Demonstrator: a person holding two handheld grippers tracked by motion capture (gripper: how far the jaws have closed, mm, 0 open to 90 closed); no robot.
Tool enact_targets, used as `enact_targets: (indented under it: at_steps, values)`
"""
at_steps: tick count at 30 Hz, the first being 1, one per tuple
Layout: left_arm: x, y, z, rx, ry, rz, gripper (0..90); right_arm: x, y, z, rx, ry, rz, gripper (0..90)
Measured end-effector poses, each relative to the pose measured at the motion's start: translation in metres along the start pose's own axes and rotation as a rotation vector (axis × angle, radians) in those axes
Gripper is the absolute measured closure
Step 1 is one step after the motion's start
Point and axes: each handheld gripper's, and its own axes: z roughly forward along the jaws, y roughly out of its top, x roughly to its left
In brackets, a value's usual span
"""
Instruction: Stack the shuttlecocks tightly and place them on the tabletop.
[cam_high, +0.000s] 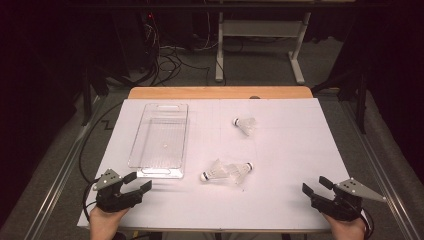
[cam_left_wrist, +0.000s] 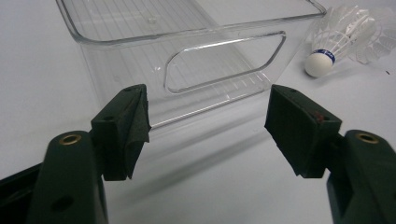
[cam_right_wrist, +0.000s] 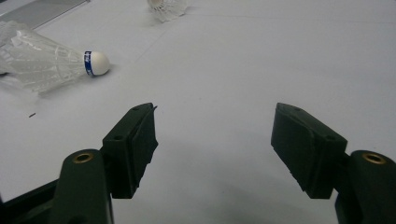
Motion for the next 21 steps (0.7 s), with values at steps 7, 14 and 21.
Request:
enact_targets:
  at_steps: [7,14,21]
  values:
    - [-0.0004,0.0000,-0.0003,-0.003,-0.002,0.001,31.2,0.0006,0.0002,0.0001,0.001,0.000,-0.002,31.7]
    - [-0.0015,0.0002,-0.0003,-0.001,-0.004,0.004,31.2,0.0004,0.0001,0.0002,0.002,0.000,-0.001,31.8]
    - [-0.0039,0.0005,-0.0003,-0.001,-0.010,0.007,31.3,0.0003,0.0001,0.0003,0.003,-0.001,-0.001,31.8]
